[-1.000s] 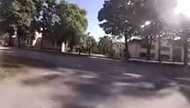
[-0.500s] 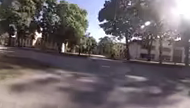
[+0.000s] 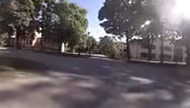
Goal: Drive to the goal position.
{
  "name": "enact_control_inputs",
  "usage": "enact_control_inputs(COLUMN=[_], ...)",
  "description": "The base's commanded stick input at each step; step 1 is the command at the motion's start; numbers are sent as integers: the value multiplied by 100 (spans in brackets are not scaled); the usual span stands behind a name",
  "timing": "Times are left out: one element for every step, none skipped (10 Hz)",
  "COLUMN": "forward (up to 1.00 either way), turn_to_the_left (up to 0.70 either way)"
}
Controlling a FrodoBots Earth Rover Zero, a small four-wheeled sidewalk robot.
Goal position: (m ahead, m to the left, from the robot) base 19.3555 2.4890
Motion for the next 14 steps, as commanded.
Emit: enact_control_inputs(forward=[70, 70, 70, 70, 70, 70, 70, 70, 70, 70, 70, 70, 70, 70], turn_to_the_left=[0, 0, 0, 0, 0, 0, 0, 0, 0, 0, 0, 0, 0, 0])
